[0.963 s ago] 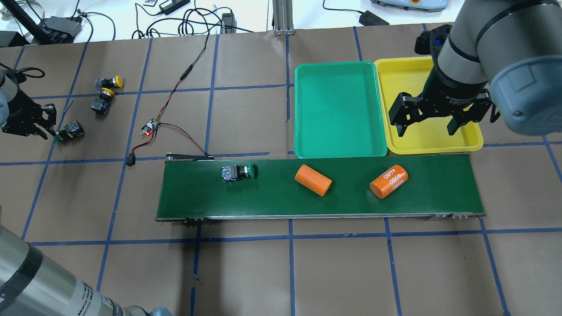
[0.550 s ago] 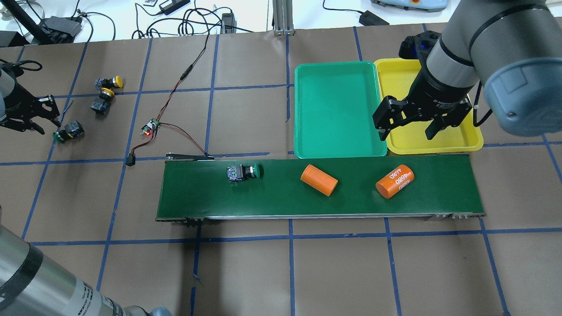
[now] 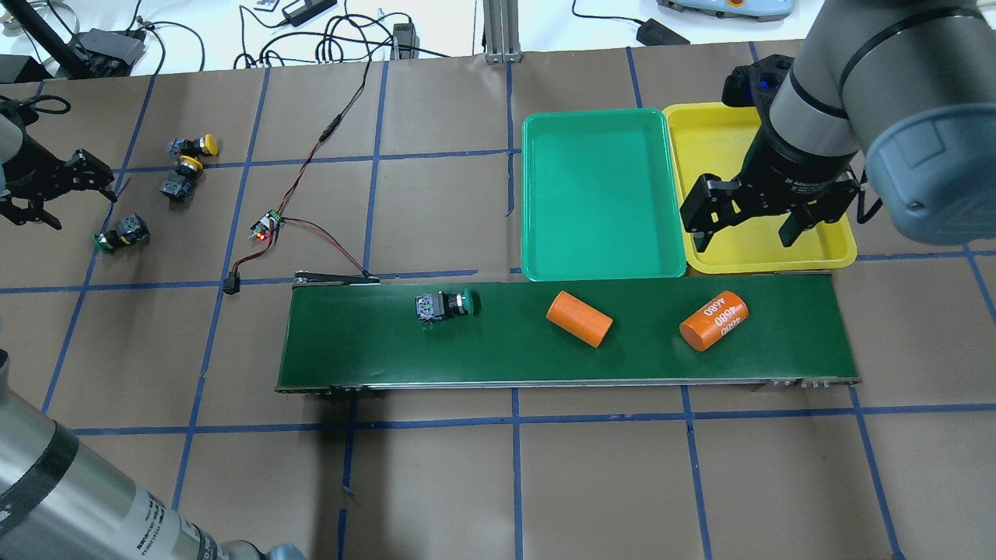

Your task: Sort buttons by color to trays

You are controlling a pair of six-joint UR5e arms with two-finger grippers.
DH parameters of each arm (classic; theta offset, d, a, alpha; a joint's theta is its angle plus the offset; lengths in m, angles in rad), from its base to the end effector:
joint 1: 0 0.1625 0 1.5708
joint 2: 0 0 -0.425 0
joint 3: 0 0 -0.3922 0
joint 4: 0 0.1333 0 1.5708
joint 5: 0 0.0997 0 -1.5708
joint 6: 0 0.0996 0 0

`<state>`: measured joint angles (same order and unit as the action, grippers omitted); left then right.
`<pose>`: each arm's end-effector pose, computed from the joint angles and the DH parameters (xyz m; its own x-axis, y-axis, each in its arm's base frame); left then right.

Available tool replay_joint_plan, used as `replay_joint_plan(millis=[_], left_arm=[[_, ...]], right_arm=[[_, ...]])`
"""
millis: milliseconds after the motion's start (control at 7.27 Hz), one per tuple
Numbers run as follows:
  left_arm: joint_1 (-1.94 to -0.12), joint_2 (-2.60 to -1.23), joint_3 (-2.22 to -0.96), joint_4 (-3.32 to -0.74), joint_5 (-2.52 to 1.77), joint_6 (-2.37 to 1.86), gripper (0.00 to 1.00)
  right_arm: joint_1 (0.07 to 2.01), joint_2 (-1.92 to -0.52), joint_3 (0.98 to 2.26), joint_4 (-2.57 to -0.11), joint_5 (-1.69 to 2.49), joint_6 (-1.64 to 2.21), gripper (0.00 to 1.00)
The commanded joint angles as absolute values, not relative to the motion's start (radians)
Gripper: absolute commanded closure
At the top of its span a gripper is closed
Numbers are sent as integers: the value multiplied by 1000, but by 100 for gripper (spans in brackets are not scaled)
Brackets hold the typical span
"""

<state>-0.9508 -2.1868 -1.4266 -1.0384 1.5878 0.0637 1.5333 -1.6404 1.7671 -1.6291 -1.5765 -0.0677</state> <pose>0.2999 -0.6466 0.2378 -0.8484 -0.5289 -0.0208 -0.5270 0.8478 -0.0593 0.1157 -0.4568 0.4307 -0.9995 -0.0304 0.0011 -0.0303 0.9972 0.0686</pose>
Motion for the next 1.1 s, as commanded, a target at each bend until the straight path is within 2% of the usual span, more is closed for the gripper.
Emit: replay_joint_plan(millis=[0,963], left_arm=[[-954,-2230,-1422,-1028,1582,20,0],[-982,-2261,-1416,-1028,1597,11,0]], right_arm=[[1534,-1637,1773,-1629,-1594,-74,0],[1529,-1638,1773,-1638,-1595,-51,0]])
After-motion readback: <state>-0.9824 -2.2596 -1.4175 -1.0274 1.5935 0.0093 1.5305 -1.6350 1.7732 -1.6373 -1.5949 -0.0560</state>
